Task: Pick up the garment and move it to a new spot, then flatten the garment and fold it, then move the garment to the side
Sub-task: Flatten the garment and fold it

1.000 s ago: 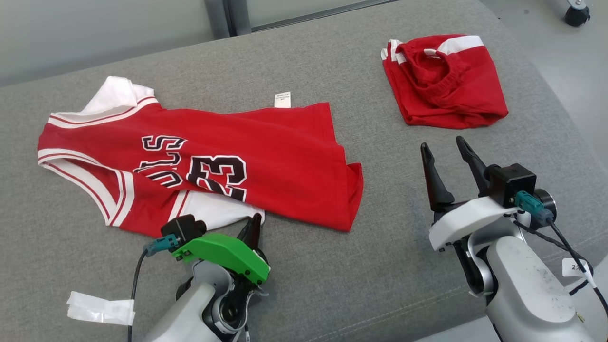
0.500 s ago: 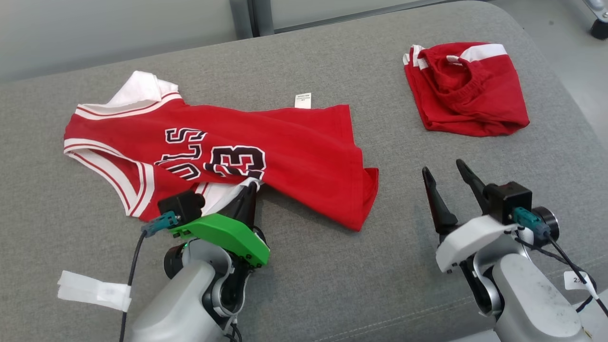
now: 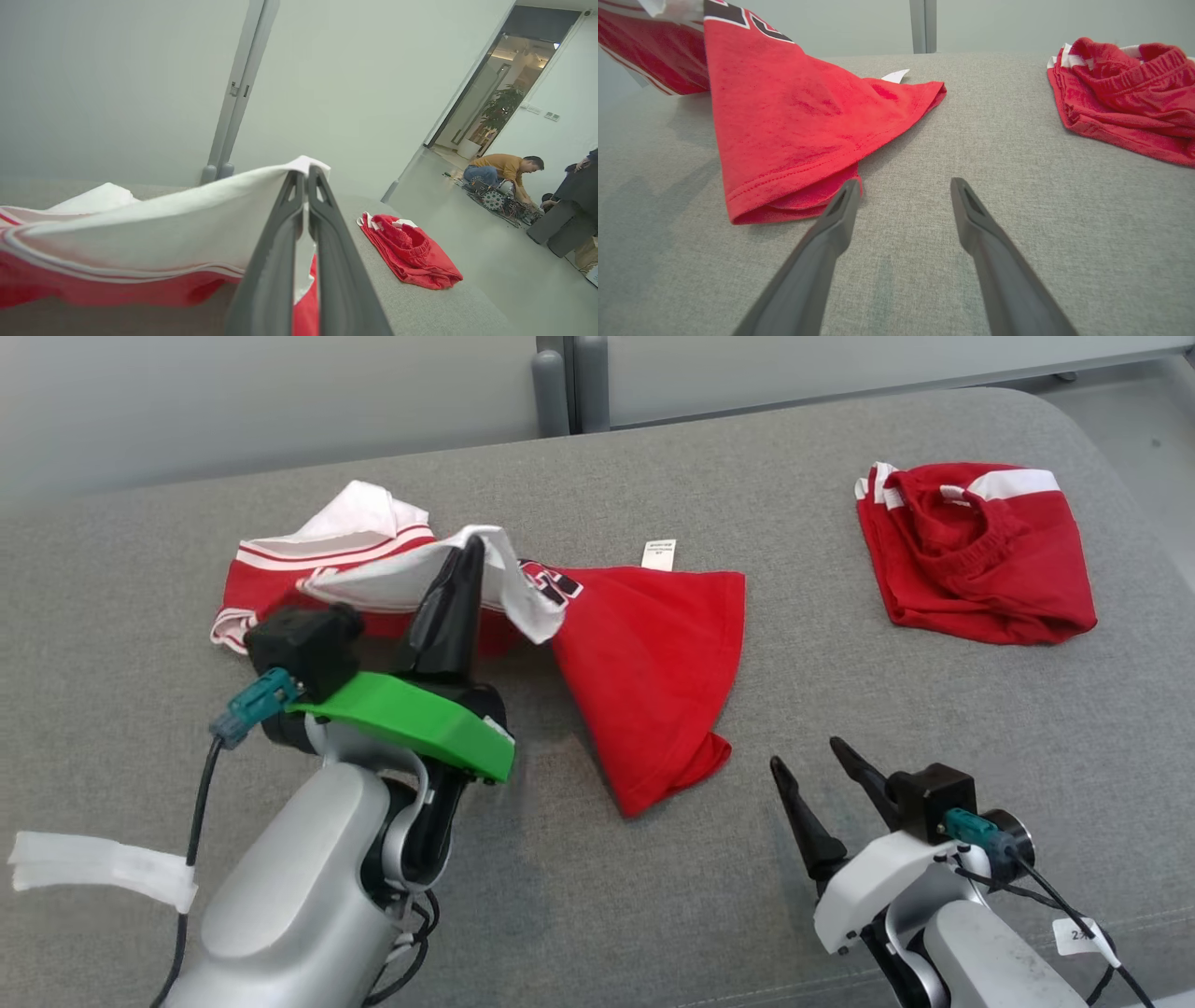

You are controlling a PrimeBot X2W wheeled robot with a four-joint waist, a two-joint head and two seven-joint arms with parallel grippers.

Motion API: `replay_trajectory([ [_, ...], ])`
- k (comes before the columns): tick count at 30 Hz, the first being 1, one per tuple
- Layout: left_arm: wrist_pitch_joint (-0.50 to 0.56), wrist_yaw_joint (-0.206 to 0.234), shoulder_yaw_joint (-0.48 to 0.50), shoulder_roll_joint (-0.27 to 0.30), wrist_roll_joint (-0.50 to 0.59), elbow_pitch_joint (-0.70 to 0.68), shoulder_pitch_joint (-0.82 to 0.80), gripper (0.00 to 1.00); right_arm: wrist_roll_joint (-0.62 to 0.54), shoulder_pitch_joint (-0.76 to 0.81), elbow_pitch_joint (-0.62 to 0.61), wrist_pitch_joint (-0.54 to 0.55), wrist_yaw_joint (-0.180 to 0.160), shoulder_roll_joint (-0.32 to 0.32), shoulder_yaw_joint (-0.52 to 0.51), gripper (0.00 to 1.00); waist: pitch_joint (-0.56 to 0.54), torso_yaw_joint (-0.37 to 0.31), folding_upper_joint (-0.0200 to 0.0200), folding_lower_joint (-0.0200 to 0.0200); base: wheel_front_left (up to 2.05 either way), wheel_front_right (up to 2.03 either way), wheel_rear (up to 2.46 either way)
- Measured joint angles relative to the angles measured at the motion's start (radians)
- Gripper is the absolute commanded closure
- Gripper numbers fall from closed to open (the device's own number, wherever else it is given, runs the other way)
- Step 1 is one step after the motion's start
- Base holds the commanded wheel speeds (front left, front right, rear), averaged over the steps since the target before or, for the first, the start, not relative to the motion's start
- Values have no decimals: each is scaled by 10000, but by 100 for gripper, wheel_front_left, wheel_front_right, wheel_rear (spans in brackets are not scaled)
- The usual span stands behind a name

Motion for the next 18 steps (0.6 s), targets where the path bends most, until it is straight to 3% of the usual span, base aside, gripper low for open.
replay_trajectory([
  [5,0,-2,-1032,479,932,-650,-911,100,-2,-70,-13,-8,144,163,194,0,-300,92,0,0,0,0,0],
  [9,159,0,-988,792,1306,-1137,-2164,100,-8,-260,-2,-8,232,174,314,0,-523,53,0,0,0,0,0],
  [18,606,0,1202,1296,1392,-871,-4364,100,-15,-428,48,-10,198,165,157,0,-785,-409,0,0,0,0,0],
])
